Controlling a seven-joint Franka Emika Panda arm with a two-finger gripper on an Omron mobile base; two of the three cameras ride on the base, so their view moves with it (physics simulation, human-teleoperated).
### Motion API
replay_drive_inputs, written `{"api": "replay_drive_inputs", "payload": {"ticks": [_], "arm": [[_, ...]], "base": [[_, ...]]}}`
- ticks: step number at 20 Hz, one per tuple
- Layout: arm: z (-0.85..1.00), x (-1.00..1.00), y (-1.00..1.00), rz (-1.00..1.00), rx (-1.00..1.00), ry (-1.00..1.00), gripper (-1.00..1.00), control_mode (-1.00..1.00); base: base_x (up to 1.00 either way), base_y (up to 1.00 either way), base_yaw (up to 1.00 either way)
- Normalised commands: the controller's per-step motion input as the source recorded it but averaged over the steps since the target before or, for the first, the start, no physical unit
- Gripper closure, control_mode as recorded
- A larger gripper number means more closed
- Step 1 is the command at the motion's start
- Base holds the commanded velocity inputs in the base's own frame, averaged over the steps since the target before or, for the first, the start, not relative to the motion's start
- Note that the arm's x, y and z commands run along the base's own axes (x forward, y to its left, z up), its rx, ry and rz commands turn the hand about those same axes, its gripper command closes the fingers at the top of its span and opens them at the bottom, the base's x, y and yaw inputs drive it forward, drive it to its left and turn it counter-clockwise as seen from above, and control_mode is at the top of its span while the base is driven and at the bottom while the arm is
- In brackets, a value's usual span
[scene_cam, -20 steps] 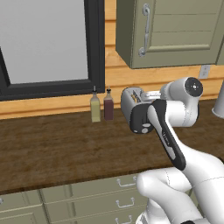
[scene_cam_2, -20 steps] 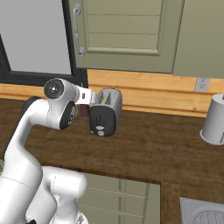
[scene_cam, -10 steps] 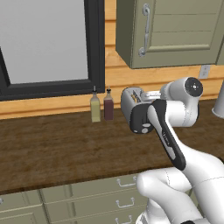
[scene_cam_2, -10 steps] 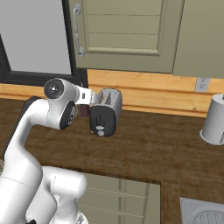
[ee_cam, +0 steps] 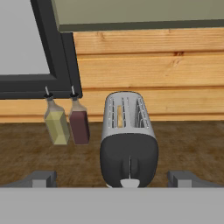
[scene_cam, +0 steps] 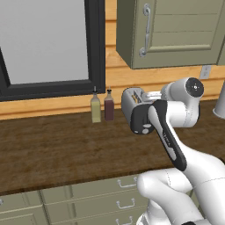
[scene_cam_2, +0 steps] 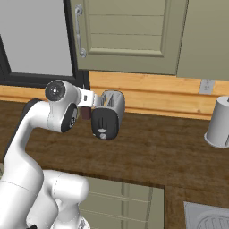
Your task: Start the toaster. Once the lever pops up, take the bread to the plate on the dining counter.
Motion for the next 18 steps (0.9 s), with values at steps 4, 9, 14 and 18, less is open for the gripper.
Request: {"api": "replay_drive_inputs", "payload": {"ticks": [4, 9, 14, 18], "arm": [[0.00, 0.00, 0.00, 0.00, 0.00, 0.00, -1.00, -1.00], [0.00, 0.00, 0.00, 0.00, 0.00, 0.00, -1.00, -1.00], [0.00, 0.00, 0.00, 0.00, 0.00, 0.00, -1.00, -1.00], [0.00, 0.00, 0.00, 0.00, 0.00, 0.00, -1.00, -1.00]], "base": [[0.00, 0.00, 0.00], [0.00, 0.00, 0.00], [0.00, 0.00, 0.00], [0.00, 0.00, 0.00]]}}
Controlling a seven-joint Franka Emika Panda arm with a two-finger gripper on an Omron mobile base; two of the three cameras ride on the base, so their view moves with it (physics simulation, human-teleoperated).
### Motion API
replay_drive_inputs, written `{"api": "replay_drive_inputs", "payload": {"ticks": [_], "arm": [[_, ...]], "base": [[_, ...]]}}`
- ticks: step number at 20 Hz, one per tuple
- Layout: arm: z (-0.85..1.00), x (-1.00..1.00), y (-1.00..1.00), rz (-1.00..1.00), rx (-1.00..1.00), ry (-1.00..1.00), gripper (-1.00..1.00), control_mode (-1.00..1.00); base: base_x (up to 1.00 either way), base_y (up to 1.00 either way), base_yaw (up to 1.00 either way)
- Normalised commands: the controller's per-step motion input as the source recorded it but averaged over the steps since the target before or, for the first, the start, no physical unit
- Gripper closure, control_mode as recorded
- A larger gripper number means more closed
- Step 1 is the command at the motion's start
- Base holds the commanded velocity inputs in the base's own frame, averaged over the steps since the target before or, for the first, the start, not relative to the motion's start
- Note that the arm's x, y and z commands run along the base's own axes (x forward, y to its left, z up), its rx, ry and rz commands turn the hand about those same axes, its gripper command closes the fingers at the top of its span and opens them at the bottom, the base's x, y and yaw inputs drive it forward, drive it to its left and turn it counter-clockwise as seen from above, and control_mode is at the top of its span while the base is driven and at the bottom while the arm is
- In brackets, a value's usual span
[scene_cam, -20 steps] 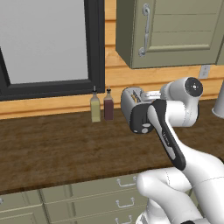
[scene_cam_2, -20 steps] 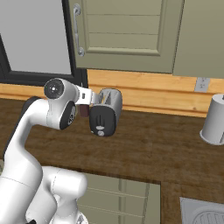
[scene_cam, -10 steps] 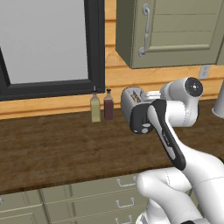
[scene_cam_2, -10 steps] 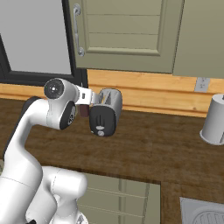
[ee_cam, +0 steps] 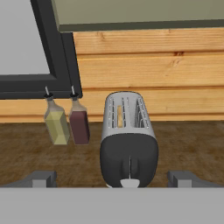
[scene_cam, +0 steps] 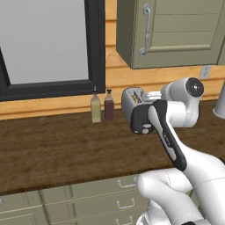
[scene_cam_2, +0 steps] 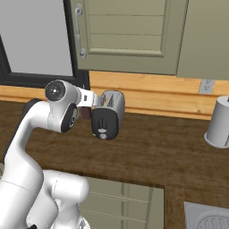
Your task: Start the toaster. Once the lever pops up, take the bread to the plate on the dining counter.
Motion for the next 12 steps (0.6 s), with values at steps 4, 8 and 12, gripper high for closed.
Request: {"api": "replay_drive_inputs", "payload": {"ticks": [4, 8, 12], "arm": [[0.00, 0.00, 0.00, 0.00, 0.00, 0.00, -1.00, -1.00], [0.00, 0.00, 0.00, 0.00, 0.00, 0.00, -1.00, -1.00], [0.00, 0.00, 0.00, 0.00, 0.00, 0.00, -1.00, -1.00]], "base": [[0.00, 0.00, 0.00], [0.00, 0.00, 0.00], [0.00, 0.00, 0.00]]}}
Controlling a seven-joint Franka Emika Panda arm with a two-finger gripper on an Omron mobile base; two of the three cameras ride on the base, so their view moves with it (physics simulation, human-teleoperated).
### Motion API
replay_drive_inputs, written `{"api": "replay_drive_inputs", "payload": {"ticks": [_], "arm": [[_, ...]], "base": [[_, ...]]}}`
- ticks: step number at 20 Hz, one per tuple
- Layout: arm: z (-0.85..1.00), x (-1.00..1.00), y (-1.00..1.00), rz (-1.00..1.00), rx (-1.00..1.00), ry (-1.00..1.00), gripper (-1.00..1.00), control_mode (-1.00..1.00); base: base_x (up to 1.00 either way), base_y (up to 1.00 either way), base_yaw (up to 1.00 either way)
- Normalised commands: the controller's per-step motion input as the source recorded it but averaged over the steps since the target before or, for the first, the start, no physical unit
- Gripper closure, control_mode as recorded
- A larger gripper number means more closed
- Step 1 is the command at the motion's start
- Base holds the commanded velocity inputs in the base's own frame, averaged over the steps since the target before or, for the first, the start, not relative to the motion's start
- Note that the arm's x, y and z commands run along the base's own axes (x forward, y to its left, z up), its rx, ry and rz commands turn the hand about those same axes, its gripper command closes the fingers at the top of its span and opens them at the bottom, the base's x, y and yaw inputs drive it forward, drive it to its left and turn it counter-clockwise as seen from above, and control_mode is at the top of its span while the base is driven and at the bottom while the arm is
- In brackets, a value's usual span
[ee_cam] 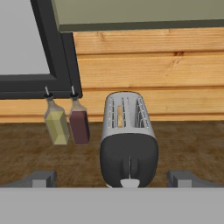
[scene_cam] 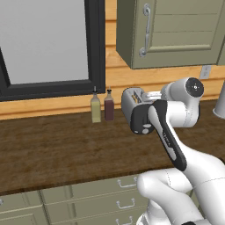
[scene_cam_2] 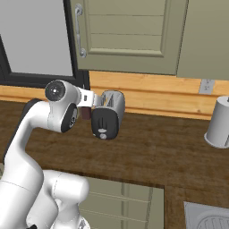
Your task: Start the toaster. Once the lever pops up, take the bread to the plate on the dining counter.
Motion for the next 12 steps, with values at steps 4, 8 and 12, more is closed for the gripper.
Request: {"api": "replay_drive_inputs", "payload": {"ticks": [4, 8, 12], "arm": [[0.00, 0.00, 0.00, 0.00, 0.00, 0.00, -1.00, -1.00], [0.00, 0.00, 0.00, 0.00, 0.00, 0.00, -1.00, -1.00], [0.00, 0.00, 0.00, 0.00, 0.00, 0.00, -1.00, -1.00]], "base": [[0.00, 0.00, 0.00], [0.00, 0.00, 0.00], [0.00, 0.00, 0.00]]}}
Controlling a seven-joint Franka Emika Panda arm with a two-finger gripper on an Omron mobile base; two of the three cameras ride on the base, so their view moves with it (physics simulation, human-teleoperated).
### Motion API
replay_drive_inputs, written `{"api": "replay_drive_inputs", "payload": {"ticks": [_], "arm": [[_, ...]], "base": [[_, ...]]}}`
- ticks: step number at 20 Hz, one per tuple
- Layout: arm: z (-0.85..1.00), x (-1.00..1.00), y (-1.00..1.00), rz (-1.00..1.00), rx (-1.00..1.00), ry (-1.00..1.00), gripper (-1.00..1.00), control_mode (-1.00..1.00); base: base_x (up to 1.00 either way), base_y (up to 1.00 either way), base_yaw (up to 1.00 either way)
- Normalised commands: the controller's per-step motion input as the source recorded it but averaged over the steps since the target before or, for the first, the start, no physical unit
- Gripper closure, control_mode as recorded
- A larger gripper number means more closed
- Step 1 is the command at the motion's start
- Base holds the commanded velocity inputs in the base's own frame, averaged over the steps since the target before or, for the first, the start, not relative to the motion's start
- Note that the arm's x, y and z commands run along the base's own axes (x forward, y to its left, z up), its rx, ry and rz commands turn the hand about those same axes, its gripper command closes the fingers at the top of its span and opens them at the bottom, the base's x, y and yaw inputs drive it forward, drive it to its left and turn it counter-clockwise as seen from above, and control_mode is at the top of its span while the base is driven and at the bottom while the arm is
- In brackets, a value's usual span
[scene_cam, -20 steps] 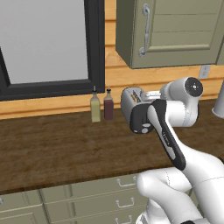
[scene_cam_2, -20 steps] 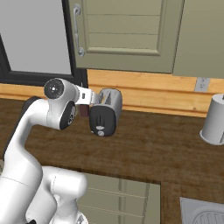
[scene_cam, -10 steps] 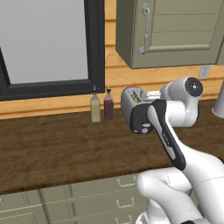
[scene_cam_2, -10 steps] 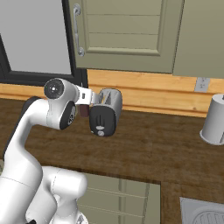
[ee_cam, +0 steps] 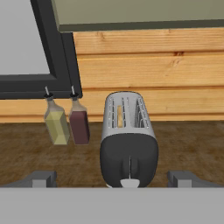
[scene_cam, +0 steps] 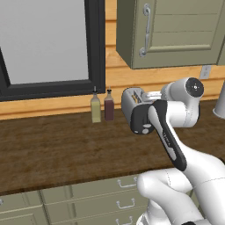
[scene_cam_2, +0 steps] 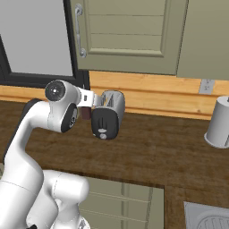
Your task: Start the toaster. Once the lever pops up, take the bread to the plate on the dining counter.
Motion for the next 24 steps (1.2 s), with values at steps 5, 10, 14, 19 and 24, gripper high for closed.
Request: {"api": "replay_drive_inputs", "payload": {"ticks": [5, 10, 14, 19, 24], "arm": [[0.00, 0.00, 0.00, 0.00, 0.00, 0.00, -1.00, -1.00], [0.00, 0.00, 0.00, 0.00, 0.00, 0.00, -1.00, -1.00], [0.00, 0.00, 0.00, 0.00, 0.00, 0.00, -1.00, -1.00], [0.00, 0.00, 0.00, 0.00, 0.00, 0.00, -1.00, -1.00], [0.00, 0.00, 0.00, 0.00, 0.00, 0.00, -1.00, -1.00]], "base": [[0.00, 0.00, 0.00], [0.00, 0.00, 0.00], [0.00, 0.00, 0.00], [0.00, 0.00, 0.00], [0.00, 0.00, 0.00]]}}
